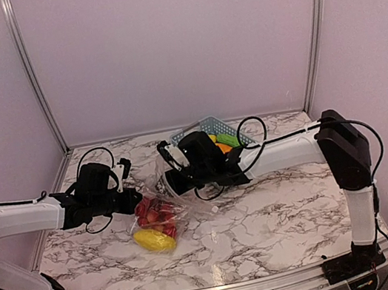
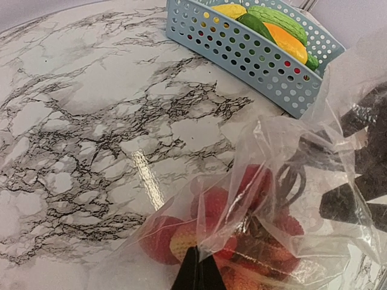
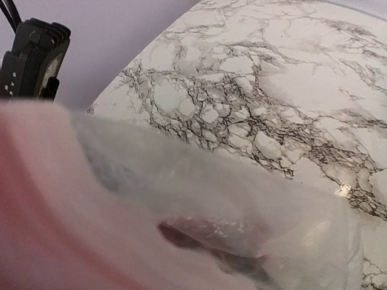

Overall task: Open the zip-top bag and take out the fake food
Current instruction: Pick up the fake fruit from the zipper food storage bag.

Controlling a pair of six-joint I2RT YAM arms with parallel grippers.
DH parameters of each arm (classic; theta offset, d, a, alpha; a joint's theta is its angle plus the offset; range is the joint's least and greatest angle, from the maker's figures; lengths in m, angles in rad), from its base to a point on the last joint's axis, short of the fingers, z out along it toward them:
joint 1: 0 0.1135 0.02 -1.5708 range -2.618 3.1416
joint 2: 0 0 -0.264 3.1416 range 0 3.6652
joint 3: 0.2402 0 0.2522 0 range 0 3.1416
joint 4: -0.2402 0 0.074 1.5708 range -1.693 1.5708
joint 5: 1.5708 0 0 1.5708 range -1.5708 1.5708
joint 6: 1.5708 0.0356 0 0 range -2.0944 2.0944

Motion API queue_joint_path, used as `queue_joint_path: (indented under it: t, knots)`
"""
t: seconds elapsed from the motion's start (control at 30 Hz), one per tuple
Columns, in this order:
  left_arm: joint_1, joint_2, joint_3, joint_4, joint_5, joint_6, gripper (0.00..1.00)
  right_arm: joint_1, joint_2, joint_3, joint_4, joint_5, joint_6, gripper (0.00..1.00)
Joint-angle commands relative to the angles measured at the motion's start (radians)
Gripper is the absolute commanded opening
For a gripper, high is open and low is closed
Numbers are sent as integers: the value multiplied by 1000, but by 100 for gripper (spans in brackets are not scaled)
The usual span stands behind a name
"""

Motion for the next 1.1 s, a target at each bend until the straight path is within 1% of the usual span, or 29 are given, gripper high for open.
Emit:
queue_joint_path:
  t: [0.0, 0.37, 0.63, 0.83, 0.97, 1.07]
  knots:
    - [6, 1, -10, 38, 16, 14, 0, 5, 41, 86, -39, 41, 15, 37]
    - [6, -8, -11, 37, 18, 19, 0, 5, 94, 128, -57, 55, 51, 36]
    - [6, -16, -14, 35, 18, 20, 0, 5, 111, 133, -10, 71, 60, 35]
    - [6, -21, -14, 35, 16, 19, 0, 6, 121, 126, 47, 83, 66, 32]
    - [6, -22, -13, 34, 14, 18, 0, 6, 129, 126, 75, 83, 71, 28]
    - [6, -24, -11, 24, -2, 15, 0, 6, 116, 114, 87, 87, 73, 17]
